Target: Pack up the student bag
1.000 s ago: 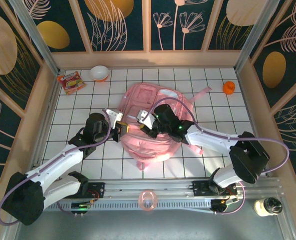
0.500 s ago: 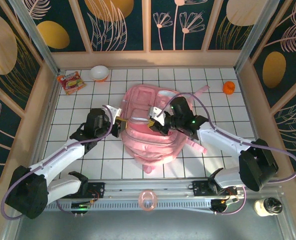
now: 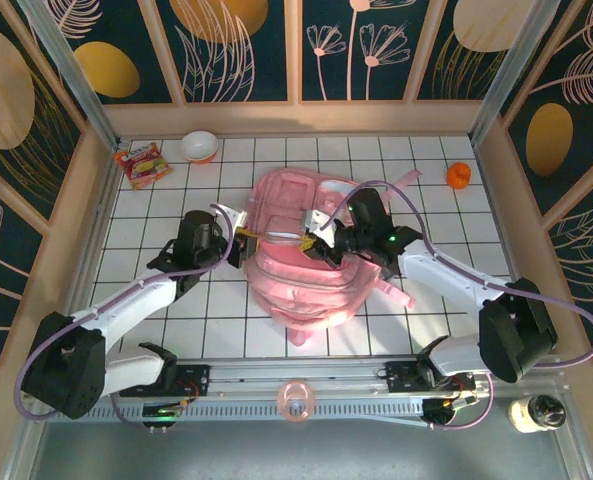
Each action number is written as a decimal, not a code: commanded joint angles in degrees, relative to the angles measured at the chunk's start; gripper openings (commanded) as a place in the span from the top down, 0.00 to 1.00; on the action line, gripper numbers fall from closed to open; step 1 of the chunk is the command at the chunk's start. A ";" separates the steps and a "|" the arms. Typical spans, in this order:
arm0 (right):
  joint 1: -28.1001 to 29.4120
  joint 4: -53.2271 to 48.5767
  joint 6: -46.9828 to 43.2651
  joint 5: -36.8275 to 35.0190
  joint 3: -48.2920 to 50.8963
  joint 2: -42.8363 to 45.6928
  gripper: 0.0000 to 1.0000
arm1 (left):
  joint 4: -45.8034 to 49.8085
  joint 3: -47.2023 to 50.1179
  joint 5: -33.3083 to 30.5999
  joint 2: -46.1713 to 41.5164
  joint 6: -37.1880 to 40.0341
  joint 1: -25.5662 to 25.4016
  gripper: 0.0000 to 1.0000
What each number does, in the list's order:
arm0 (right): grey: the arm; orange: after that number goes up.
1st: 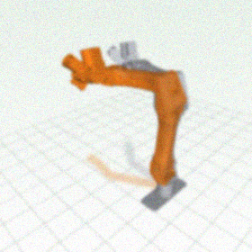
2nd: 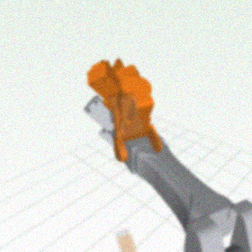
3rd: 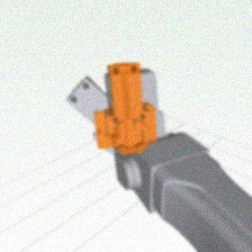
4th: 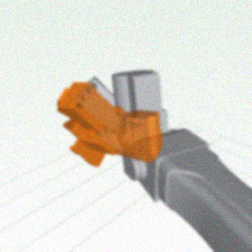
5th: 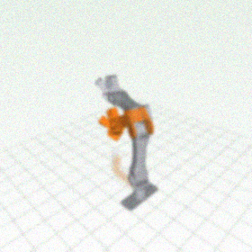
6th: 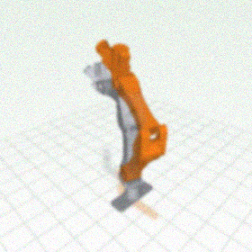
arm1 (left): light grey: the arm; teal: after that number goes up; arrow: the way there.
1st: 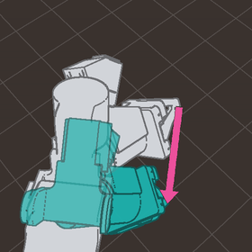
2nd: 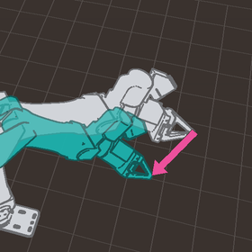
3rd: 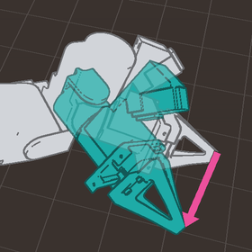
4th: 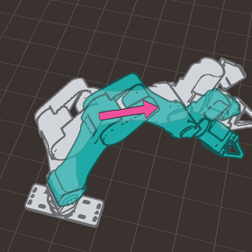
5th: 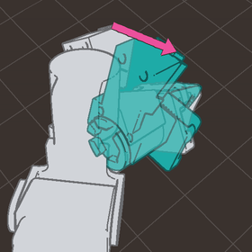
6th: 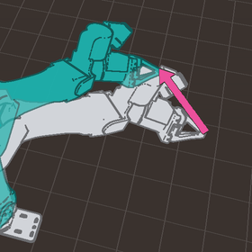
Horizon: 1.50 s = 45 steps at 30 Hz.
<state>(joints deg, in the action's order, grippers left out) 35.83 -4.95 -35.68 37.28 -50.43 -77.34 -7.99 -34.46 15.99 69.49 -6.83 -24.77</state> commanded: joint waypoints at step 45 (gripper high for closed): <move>-4.11 -4.04 57.66 -31.57 0.57 14.54 0.41 | 7.94 -2.70 -19.44 -16.16 19.28 -8.24 0.99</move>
<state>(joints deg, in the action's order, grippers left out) 32.45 1.83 5.50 21.58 -47.51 -63.24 1.02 -36.82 6.02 56.27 19.81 -33.52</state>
